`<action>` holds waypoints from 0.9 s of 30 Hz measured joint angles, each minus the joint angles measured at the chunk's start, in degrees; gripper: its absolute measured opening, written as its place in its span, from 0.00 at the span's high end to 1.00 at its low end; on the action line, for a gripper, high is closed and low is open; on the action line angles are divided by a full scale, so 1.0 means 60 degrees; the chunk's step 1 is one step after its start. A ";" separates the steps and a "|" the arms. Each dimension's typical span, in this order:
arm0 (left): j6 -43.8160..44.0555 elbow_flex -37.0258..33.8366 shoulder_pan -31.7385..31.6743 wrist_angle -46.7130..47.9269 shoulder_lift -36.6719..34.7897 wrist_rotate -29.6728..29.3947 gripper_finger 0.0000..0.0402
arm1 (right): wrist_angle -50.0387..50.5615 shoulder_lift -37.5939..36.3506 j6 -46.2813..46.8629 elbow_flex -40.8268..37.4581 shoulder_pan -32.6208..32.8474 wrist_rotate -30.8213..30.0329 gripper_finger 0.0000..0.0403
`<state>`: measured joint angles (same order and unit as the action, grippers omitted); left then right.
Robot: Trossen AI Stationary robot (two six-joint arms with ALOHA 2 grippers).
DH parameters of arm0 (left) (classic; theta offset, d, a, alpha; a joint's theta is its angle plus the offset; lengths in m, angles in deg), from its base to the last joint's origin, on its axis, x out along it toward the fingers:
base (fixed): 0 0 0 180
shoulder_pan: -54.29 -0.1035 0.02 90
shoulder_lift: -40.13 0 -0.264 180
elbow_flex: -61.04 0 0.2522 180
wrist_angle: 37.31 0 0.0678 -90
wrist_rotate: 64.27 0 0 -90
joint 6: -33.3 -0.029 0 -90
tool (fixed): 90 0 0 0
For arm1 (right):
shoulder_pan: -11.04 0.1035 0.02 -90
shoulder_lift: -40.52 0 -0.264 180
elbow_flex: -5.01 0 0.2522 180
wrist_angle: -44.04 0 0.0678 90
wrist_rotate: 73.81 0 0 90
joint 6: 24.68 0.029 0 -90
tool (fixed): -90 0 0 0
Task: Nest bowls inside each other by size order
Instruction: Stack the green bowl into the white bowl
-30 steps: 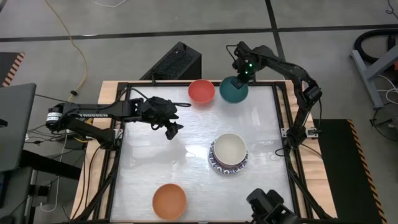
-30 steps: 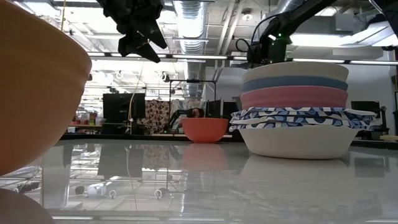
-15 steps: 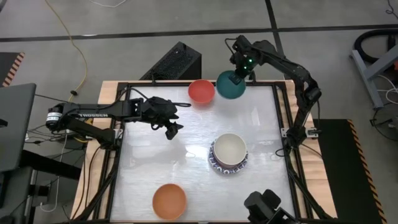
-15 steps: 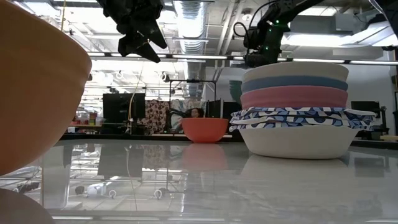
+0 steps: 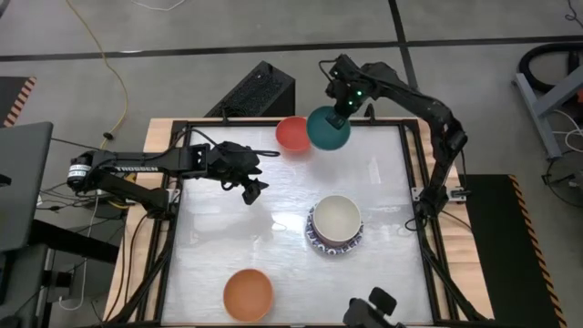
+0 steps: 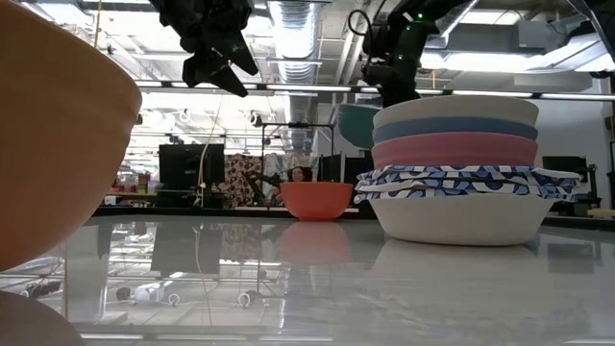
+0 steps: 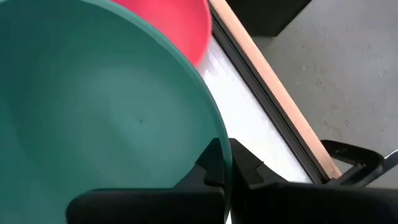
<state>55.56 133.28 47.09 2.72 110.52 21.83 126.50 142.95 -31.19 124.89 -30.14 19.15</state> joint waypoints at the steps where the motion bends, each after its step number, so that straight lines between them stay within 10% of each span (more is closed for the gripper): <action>1: 0.0000 0.0000 0.0000 0.0000 0.0000 0.0000 0.37 | 0.0004 0.0000 0.0000 0.0020 0.0070 -0.0002 0.97; 27: 0.0153 0.0000 0.0001 -0.0001 -0.0003 0.0000 0.37 | 0.0303 0.0000 0.0091 0.0027 0.2517 0.1066 0.97</action>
<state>56.48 133.28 47.10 2.71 110.50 21.83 128.32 142.95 -30.64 125.05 -15.04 25.54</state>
